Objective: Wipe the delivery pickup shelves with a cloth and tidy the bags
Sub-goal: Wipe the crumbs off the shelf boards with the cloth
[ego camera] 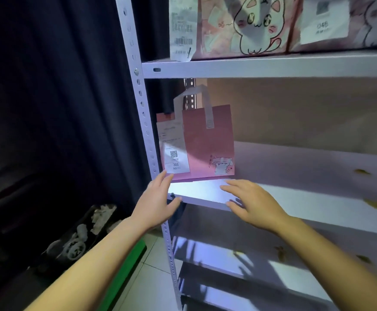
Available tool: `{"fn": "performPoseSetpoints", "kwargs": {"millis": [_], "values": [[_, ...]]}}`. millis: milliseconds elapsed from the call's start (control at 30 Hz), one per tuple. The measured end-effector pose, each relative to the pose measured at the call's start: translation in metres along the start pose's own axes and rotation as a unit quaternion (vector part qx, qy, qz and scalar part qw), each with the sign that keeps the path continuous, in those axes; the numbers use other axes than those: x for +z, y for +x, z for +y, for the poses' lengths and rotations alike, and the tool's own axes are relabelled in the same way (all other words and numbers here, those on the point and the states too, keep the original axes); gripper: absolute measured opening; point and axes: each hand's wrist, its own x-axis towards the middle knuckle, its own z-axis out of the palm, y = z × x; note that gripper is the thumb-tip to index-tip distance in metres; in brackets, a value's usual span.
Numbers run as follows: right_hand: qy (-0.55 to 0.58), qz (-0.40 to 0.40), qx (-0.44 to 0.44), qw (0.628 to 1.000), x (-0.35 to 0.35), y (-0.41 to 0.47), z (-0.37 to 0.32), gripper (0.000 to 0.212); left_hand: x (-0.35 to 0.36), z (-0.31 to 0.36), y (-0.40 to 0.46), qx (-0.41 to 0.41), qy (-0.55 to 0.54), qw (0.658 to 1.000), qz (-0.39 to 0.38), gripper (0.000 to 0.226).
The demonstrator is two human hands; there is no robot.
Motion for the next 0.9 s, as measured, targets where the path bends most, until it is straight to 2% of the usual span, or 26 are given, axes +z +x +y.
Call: {"fn": "performPoseSetpoints", "kwargs": {"millis": [167, 400, 633, 900], "values": [[0.006, 0.005, 0.053, 0.999, -0.007, 0.005, 0.017, 0.046, 0.014, 0.005, 0.023, 0.010, -0.028, 0.999, -0.021, 0.065], [0.006, -0.016, 0.090, 0.996, -0.021, 0.015, 0.041, 0.048, 0.040, 0.034, 0.053, 0.045, -0.023, 0.998, -0.043, 0.066], [0.015, -0.019, 0.126, 0.992, -0.034, -0.010, 0.091, 0.048, 0.077, 0.088, 0.089, 0.133, -0.024, 0.990, -0.043, 0.067], [0.015, 0.019, 0.243, 0.970, -0.053, -0.085, 0.158, 0.046, 0.144, 0.179, 0.121, 0.212, -0.035, 0.971, -0.102, 0.067]]}}
